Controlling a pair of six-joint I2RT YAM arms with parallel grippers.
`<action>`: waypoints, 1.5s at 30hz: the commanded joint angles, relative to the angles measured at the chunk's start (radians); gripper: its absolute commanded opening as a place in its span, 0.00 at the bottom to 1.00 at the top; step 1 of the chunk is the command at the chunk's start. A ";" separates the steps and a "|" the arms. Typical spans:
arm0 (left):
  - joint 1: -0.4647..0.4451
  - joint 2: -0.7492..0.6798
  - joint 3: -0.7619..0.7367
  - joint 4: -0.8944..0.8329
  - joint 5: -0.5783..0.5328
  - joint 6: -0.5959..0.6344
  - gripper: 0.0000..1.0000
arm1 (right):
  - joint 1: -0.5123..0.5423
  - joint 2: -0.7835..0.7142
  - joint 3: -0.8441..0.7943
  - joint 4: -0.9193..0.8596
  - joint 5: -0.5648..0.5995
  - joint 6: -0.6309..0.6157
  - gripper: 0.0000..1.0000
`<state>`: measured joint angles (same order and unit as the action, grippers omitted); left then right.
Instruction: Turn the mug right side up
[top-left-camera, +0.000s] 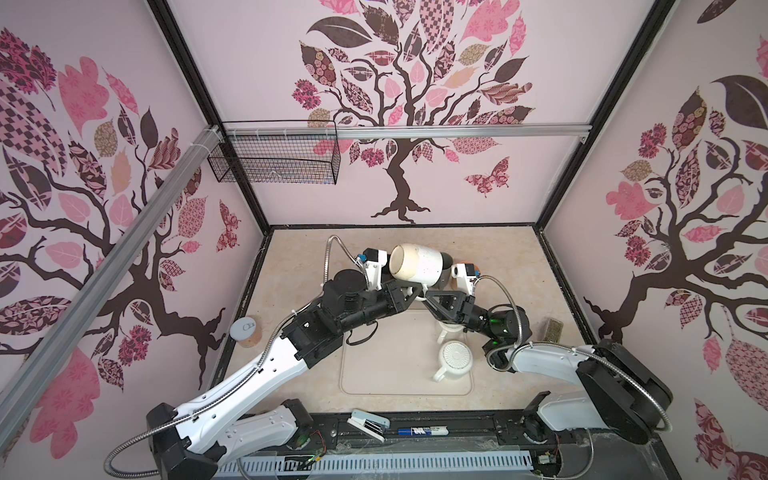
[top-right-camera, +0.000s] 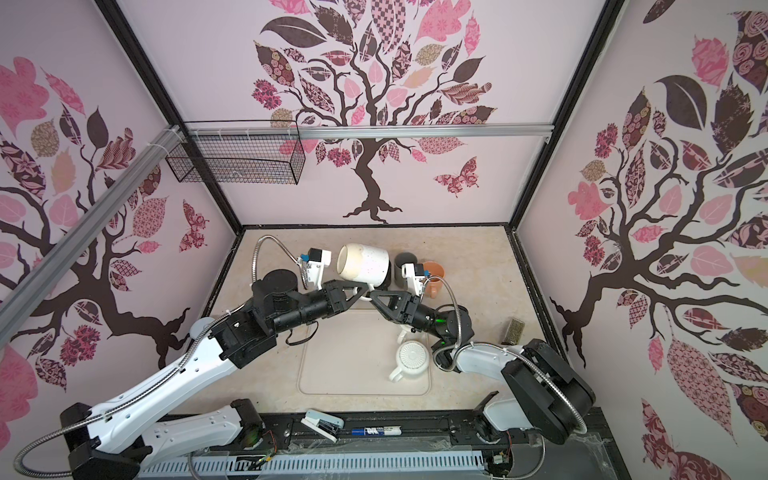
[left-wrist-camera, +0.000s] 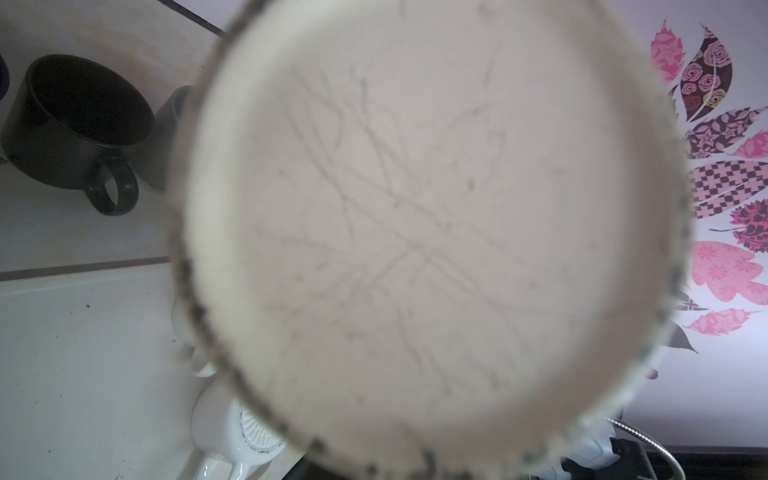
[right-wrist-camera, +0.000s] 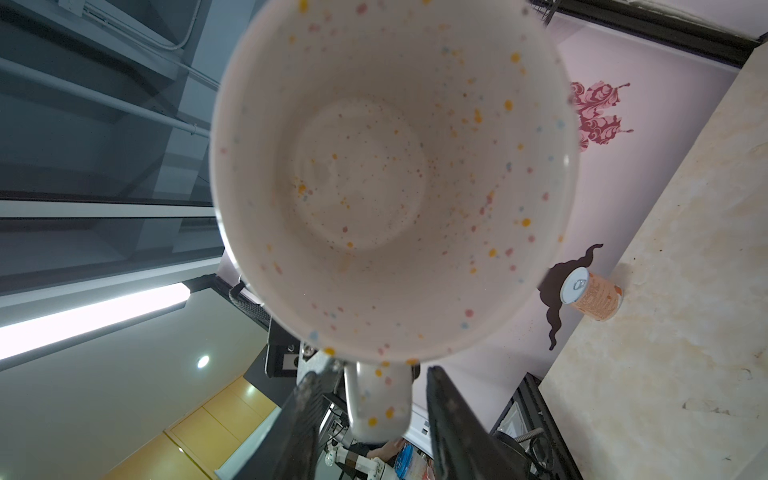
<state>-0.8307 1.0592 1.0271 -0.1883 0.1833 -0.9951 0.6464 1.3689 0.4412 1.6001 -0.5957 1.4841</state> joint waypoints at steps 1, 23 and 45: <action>0.003 -0.029 -0.019 0.150 0.010 0.017 0.00 | -0.001 0.032 0.047 0.130 0.004 0.037 0.40; -0.001 -0.007 -0.097 0.323 0.033 0.013 0.00 | 0.027 0.061 0.153 0.130 -0.012 0.113 0.19; 0.008 -0.046 -0.156 0.220 -0.107 0.126 0.54 | 0.037 0.118 0.200 0.129 -0.003 0.186 0.00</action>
<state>-0.8215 1.0344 0.9005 0.0700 0.0906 -0.9386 0.6632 1.4776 0.5777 1.5642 -0.5762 1.6024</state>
